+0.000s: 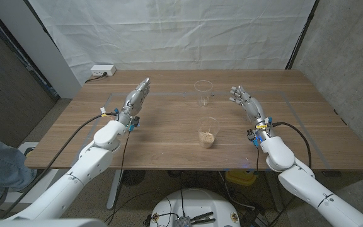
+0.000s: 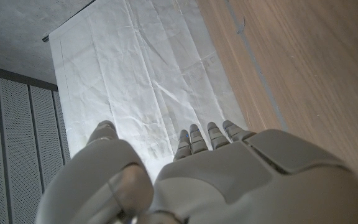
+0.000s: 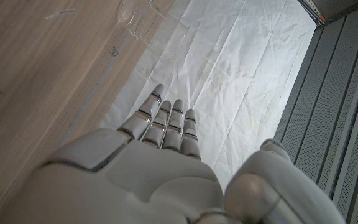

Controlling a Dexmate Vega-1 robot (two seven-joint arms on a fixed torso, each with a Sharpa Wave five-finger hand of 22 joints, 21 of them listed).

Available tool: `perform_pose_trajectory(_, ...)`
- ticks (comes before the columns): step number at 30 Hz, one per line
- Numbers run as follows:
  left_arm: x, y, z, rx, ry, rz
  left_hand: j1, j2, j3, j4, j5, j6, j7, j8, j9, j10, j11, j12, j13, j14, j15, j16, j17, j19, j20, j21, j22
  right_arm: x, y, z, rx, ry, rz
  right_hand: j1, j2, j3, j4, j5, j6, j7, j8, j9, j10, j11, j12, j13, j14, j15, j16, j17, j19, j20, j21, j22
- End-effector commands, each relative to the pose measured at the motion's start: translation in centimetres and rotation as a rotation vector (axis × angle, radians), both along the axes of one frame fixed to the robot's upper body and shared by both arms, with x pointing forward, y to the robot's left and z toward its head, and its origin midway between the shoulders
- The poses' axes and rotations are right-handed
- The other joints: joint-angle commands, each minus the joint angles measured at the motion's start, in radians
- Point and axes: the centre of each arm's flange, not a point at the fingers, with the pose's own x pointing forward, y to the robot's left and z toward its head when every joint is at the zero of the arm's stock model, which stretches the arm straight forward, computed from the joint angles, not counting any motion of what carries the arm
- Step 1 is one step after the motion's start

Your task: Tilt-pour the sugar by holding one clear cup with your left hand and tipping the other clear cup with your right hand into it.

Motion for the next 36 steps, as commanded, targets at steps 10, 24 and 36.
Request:
perform_pose_trajectory(10, 2.1, -0.8, 1.6, 0.065, -0.018, -0.031, 0.012, -0.01, -0.002, -0.012, -0.007, 0.022, -0.008, 0.007, 0.005, 0.022, -0.006, 0.007, 0.004, 0.016, -0.028, 0.004, 0.002, 0.012, -0.03, 0.004, 0.001, -2.9, 1.1, -2.5, -0.048, 0.004, -0.048, 0.005, -0.014, -0.003, -0.004, 0.004, 0.001, -0.005, -0.001, 0.004, 0.001, -0.026, -0.002, 0.002, 0.004, -0.013, -0.007, 0.003, 0.008, -0.056, -0.013, 0.001)
perform_pose_trajectory(24, 1.3, -1.8, 1.1, 0.032, 0.011, -0.007, 0.028, 0.001, 0.003, -0.017, -0.011, 0.039, -0.005, 0.008, 0.006, 0.038, 0.0, 0.008, 0.004, 0.034, -0.028, 0.006, 0.003, 0.028, -0.025, 0.008, 0.001, -4.2, 0.5, -4.1, -0.005, 0.021, 0.021, 0.003, -0.023, -0.01, -0.006, 0.005, -0.001, -0.004, -0.003, 0.004, -0.001, -0.019, -0.005, 0.002, 0.002, -0.013, -0.01, 0.003, 0.007, -0.057, -0.019, 0.001)
perform_pose_trajectory(36, 0.8, -1.5, 1.8, 0.013, -0.003, -0.049, 0.038, 0.007, 0.004, -0.02, -0.016, 0.044, -0.003, 0.006, 0.006, 0.041, 0.0, 0.005, 0.004, 0.045, -0.029, 0.006, 0.003, 0.039, -0.035, 0.01, 0.0, -5.7, 2.2, -5.5, -0.116, 0.033, -0.131, 0.003, -0.027, -0.013, -0.008, 0.007, 0.001, -0.002, -0.003, 0.004, 0.002, -0.019, -0.005, 0.001, -0.001, -0.013, -0.012, 0.003, 0.007, -0.057, -0.024, 0.001)
